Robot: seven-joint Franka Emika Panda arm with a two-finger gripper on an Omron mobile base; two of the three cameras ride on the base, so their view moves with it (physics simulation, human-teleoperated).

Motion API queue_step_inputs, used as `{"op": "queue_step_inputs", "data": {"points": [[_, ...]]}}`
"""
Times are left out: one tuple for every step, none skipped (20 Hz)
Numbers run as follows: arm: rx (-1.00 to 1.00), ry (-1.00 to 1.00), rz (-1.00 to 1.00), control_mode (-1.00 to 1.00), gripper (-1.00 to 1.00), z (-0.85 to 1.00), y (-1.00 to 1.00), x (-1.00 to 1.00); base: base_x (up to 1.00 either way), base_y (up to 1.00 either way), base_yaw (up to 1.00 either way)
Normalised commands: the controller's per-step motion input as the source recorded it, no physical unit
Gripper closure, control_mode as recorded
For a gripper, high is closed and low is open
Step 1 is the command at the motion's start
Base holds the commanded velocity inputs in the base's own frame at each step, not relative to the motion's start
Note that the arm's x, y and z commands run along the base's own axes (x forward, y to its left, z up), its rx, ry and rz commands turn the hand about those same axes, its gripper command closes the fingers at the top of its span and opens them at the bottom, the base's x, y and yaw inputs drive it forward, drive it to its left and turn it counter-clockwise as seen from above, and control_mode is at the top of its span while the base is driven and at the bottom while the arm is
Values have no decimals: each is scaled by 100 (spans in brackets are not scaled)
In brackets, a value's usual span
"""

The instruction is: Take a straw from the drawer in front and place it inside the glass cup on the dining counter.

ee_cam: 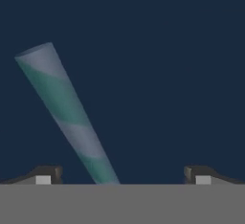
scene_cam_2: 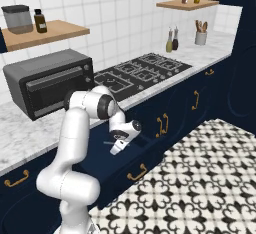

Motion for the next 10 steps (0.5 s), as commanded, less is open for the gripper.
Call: {"op": "queue_step_inputs", "data": {"points": [[0,1,0,-100,-100,-38,0,34,0,0,0],[0,2,0,-100,-100,-46,0,31,0,0,0],[-1,3,0,-100,-100,-51,0,33,0,0,0],[-2,2,0,-100,-100,-54,0,33,0,0,0],[-2,2,0,-100,-100,-54,0,33,0,0,0],[-4,4,0,-100,-100,-63,0,27,0,0,0],[-2,2,0,-100,-100,-85,0,0,0,0,0],[-4,7,0,-100,-100,-100,-17,-20,0,0,0],[-5,3,0,-100,100,-100,-39,-44,0,0,0],[0,0,0,-100,100,-100,-60,-56,0,0,0]]}}
